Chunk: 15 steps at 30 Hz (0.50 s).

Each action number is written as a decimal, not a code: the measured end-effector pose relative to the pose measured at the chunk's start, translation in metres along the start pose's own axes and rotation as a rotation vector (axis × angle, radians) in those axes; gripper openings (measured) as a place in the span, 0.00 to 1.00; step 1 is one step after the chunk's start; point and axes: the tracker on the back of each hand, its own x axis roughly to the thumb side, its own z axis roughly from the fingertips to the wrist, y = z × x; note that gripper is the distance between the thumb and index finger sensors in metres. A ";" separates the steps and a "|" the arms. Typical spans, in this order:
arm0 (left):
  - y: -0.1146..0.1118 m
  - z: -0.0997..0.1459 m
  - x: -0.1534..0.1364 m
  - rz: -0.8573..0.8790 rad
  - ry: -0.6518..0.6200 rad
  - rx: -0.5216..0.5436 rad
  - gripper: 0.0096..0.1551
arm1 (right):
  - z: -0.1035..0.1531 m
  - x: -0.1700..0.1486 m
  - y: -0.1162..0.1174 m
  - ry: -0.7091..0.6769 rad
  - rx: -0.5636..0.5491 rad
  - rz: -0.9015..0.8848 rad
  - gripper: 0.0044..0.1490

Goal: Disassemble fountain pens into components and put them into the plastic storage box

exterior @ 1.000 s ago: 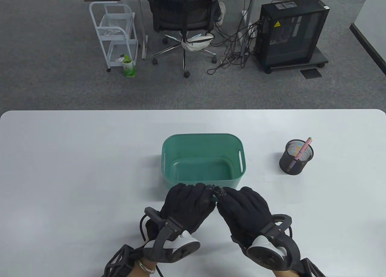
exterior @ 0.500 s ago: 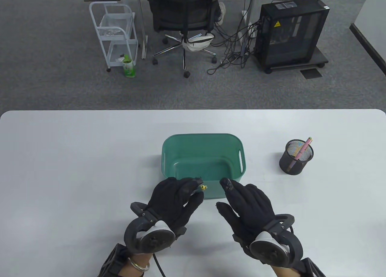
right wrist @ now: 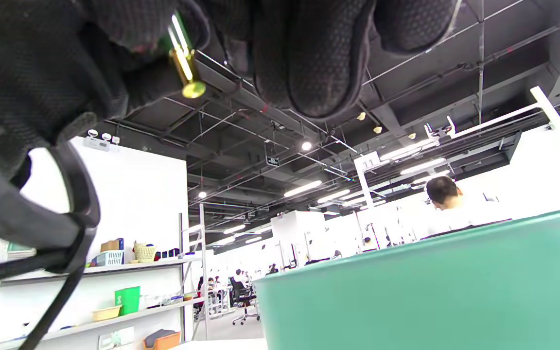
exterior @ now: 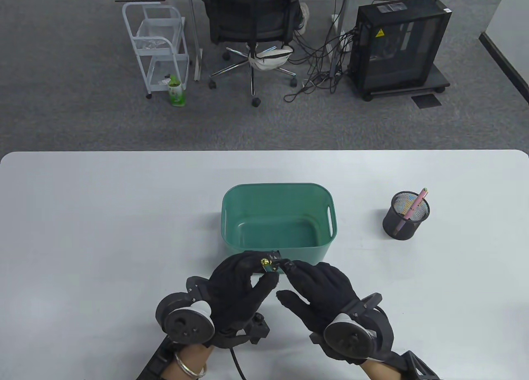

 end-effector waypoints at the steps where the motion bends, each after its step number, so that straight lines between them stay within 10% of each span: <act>1: -0.002 0.000 0.000 0.013 -0.001 -0.002 0.25 | 0.000 0.000 0.001 -0.001 0.003 -0.001 0.37; 15: -0.008 0.001 -0.002 0.030 -0.005 -0.014 0.25 | -0.001 -0.002 0.002 0.013 0.001 -0.052 0.30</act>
